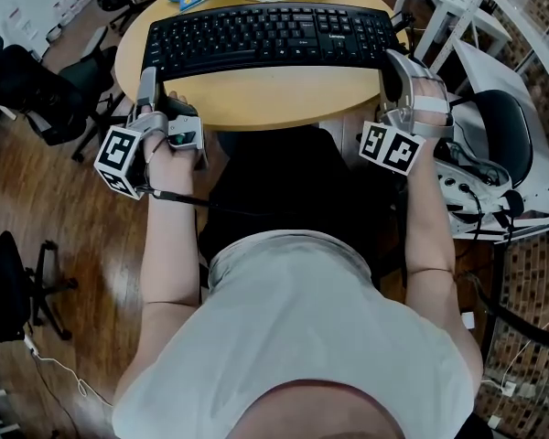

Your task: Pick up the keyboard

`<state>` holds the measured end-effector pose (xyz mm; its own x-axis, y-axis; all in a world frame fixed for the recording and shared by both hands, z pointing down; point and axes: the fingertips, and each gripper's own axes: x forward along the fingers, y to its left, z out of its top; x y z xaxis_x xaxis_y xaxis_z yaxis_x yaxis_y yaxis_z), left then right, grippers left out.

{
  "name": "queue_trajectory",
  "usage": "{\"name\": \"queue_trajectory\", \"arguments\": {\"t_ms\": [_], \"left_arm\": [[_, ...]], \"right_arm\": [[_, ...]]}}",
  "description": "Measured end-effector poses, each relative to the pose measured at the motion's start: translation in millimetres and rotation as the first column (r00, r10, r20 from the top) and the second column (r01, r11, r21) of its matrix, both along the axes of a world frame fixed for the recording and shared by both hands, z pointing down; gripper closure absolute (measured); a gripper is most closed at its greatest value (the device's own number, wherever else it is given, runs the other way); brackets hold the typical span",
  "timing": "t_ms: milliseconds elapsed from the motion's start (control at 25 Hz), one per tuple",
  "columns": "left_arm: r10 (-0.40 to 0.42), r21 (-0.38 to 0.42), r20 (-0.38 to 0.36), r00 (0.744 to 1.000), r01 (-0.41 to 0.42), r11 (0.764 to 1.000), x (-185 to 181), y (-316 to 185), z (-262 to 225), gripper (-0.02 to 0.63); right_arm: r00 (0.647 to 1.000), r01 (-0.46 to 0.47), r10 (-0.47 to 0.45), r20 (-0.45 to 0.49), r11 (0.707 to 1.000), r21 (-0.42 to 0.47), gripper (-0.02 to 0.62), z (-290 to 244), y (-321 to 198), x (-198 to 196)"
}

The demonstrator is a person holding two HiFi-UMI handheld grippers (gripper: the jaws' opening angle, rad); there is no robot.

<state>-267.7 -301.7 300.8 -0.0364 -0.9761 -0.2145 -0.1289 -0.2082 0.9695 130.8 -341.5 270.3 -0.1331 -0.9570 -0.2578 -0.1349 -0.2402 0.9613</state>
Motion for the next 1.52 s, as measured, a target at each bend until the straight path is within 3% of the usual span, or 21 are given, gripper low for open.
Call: {"name": "queue_trajectory", "arguments": {"t_ms": [1520], "left_arm": [[-0.002, -0.030, 0.001, 1.000, 0.002, 1.000, -2.8, -0.7, 14.1, 0.193]], "right_arm": [[1.000, 0.009, -0.009, 0.007, 1.000, -0.022, 0.520, 15.0, -0.3, -2.7]]}}
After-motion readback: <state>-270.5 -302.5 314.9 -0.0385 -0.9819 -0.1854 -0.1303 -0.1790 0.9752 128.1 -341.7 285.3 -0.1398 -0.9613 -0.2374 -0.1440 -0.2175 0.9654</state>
